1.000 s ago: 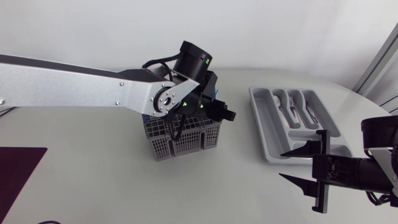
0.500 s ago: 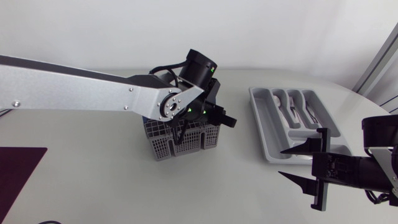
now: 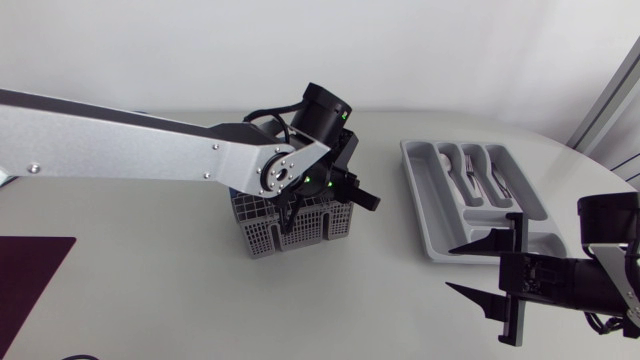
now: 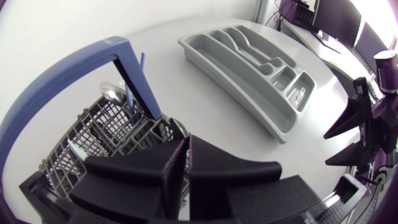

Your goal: Unload the cutlery basket into the drawer organizer.

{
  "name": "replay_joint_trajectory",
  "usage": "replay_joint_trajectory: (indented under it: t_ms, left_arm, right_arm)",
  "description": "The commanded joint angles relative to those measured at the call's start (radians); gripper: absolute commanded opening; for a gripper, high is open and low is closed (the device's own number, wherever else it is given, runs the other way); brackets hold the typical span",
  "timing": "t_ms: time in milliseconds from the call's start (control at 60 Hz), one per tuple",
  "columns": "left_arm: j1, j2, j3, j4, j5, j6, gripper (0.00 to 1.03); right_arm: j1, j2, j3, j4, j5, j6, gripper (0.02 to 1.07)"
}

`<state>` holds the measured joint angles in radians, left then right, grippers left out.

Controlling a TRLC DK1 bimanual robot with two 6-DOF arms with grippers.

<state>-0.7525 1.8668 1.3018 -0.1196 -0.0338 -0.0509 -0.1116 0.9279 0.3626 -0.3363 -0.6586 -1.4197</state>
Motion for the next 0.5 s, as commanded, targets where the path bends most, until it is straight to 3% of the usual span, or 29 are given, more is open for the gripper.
replay_joint_trajectory:
  t_ms: [0, 483]
  left_arm:
    - [0.001, -0.006, -0.036, 0.005, 0.021, 0.019, 0.08]
    - [0.008, -0.09, -0.056, 0.009, 0.103, 0.023, 0.08]
  right_arm:
    - [0.015, -0.011, -0.024, 0.002, -0.003, 0.021, 0.66]
    - [0.021, -0.021, -0.027, 0.002, 0.002, 0.025, 0.66]
